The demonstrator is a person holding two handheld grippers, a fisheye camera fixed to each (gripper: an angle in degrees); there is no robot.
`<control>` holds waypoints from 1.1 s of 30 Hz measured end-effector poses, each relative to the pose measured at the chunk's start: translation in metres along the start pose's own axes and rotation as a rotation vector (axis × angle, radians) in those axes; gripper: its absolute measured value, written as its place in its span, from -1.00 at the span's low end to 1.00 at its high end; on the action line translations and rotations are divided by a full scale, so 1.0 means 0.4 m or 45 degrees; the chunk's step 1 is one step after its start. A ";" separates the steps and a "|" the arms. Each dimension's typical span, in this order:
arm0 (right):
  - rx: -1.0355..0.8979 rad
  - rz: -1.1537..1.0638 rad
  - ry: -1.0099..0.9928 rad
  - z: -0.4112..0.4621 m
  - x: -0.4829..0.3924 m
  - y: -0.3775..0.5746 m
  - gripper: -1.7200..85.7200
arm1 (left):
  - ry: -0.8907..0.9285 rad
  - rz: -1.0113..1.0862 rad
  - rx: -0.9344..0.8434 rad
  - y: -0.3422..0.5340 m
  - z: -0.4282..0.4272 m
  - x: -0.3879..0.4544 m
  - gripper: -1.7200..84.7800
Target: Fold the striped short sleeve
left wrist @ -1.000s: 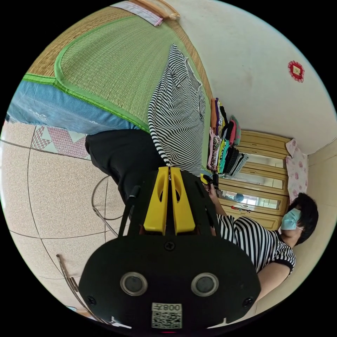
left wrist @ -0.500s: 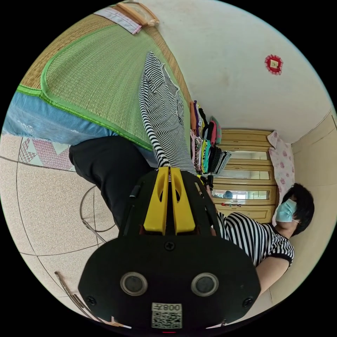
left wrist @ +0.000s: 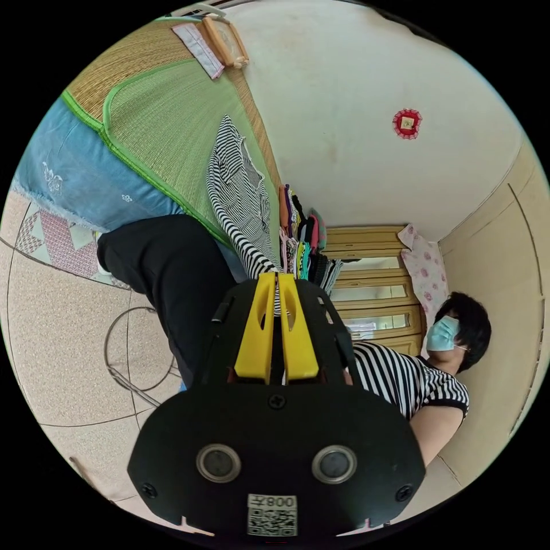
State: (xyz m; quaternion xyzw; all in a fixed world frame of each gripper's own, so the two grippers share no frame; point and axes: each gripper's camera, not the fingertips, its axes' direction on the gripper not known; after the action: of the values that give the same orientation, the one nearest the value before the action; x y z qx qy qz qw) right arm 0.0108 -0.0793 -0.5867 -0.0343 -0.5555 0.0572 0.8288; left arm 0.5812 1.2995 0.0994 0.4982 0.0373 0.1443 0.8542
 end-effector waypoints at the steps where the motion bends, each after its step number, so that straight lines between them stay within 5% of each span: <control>1: 0.006 -0.003 -0.006 -0.004 -0.003 0.008 -0.96 | 0.017 0.006 0.009 0.019 -0.012 -0.001 -0.95; 33: 0.128 -0.173 -0.064 -0.104 -0.057 0.223 -0.96 | 0.190 0.157 0.112 0.216 -0.122 -0.069 -0.94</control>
State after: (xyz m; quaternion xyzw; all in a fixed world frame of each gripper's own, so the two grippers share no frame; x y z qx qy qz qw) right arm 0.0355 0.0063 -0.6342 0.0467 -0.5738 0.0295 0.8172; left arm 0.5267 1.3727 0.1471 0.5243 0.0764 0.2315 0.8159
